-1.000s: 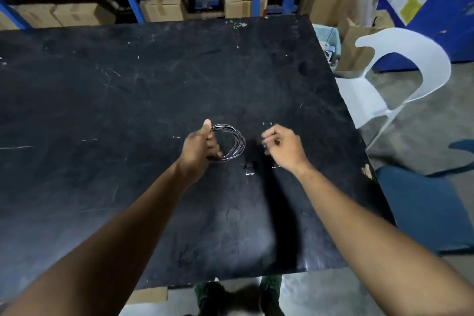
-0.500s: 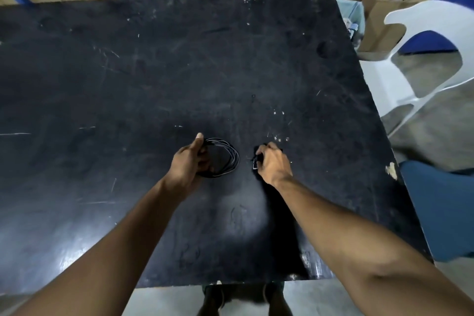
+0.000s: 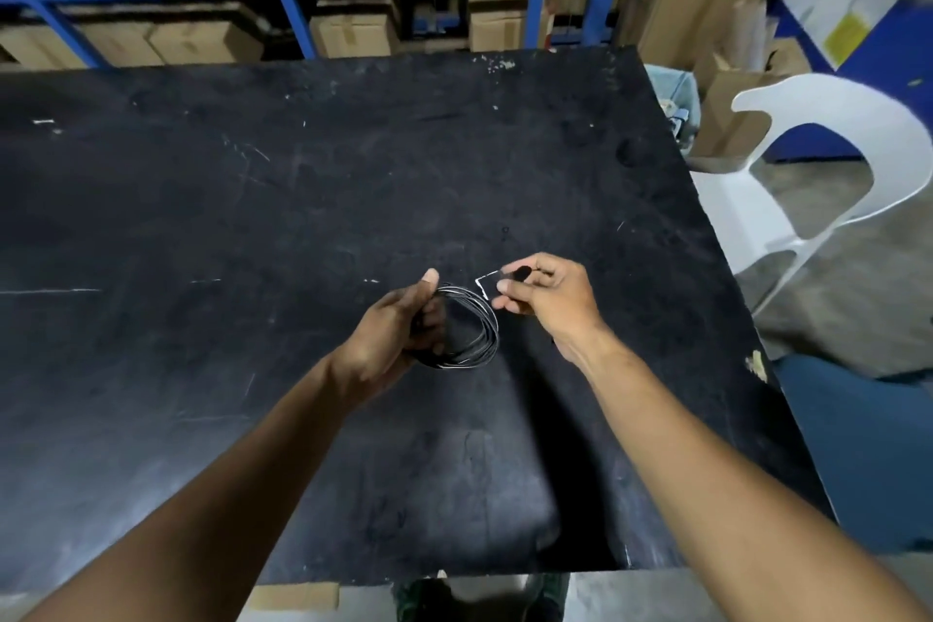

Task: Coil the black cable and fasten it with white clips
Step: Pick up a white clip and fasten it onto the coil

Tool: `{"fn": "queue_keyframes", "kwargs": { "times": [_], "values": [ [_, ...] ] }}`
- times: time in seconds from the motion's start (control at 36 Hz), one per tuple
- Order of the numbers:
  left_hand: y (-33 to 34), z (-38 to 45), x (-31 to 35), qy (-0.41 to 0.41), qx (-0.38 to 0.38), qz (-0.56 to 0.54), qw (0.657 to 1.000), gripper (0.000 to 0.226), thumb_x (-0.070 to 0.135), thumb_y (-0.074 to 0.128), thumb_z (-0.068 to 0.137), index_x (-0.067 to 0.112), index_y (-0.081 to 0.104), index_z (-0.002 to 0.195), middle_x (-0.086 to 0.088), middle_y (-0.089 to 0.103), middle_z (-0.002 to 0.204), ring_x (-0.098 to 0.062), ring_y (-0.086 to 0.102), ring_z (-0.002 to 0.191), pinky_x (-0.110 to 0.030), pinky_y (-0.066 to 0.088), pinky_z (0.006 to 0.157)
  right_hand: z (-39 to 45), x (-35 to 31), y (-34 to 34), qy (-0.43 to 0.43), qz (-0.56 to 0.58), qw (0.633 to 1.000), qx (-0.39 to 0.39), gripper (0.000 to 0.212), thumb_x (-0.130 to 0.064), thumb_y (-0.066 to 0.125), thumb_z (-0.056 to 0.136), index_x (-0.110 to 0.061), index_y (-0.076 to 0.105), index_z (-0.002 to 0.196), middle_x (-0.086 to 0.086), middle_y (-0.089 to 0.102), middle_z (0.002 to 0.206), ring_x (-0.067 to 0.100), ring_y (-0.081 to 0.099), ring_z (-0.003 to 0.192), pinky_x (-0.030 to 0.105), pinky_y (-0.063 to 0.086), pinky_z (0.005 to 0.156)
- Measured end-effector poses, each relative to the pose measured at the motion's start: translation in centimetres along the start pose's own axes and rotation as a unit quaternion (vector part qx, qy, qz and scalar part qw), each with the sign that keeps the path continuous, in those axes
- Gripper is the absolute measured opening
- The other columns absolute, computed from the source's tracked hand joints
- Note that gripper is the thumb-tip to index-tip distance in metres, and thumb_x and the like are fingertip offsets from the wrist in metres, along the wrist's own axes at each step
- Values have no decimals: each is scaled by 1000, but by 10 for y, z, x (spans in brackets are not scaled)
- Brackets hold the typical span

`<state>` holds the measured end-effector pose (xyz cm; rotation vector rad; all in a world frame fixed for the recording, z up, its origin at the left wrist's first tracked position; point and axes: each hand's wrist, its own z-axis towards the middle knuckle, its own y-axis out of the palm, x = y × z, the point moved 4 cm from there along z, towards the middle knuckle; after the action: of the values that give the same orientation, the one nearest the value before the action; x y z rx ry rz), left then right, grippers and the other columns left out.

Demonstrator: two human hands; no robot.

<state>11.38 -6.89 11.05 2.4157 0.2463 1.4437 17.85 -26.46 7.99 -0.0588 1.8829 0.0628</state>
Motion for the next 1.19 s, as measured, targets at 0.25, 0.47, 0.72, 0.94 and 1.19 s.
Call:
{"fn": "queue_keyframes", "kwargs": {
  "times": [0.25, 0.47, 0.72, 0.94, 1.19],
  "values": [
    [19, -29, 44, 21, -59, 5, 998, 45, 43, 45, 108, 19, 49, 70, 1, 52, 79, -1, 28, 38, -25, 47, 55, -39, -53, 16, -74, -58, 995, -20, 18, 5, 83, 82, -12, 78, 81, 27, 67, 69, 10, 65, 56, 23, 54, 59],
    [23, -46, 65, 77, -43, 134, 987, 45, 41, 43, 110, 26, 66, 74, 14, 50, 72, -3, 26, 44, -24, 48, 59, -51, -82, 26, -83, -77, 988, -108, 18, 2, 82, 84, -16, 82, 86, 34, 73, 82, 21, 68, 66, 34, 59, 69],
    [22, -57, 77, 114, -18, 244, 963, 38, 43, 43, 109, 13, 61, 95, -2, 48, 87, -10, 23, 52, -29, 44, 62, -59, -96, 31, -64, -67, 984, -152, 22, 5, 79, 86, -16, 82, 83, 8, 76, 67, 13, 68, 57, 25, 56, 62],
    [28, -57, 79, 119, -32, 264, 957, 39, 42, 42, 110, 20, 63, 86, 18, 59, 70, -14, 23, 55, -21, 45, 55, -60, -104, 30, -52, -77, 981, -172, 14, 7, 73, 91, 3, 79, 103, 9, 76, 74, 12, 66, 59, 22, 57, 63],
    [25, -48, 77, 128, -33, 298, 945, 41, 51, 45, 105, 25, 66, 81, 2, 51, 78, -11, 27, 52, -24, 44, 55, -60, -108, 26, -65, -122, 972, -193, 13, -1, 71, 94, -6, 82, 100, 17, 80, 83, 12, 72, 70, 20, 52, 67]
  ]
}}
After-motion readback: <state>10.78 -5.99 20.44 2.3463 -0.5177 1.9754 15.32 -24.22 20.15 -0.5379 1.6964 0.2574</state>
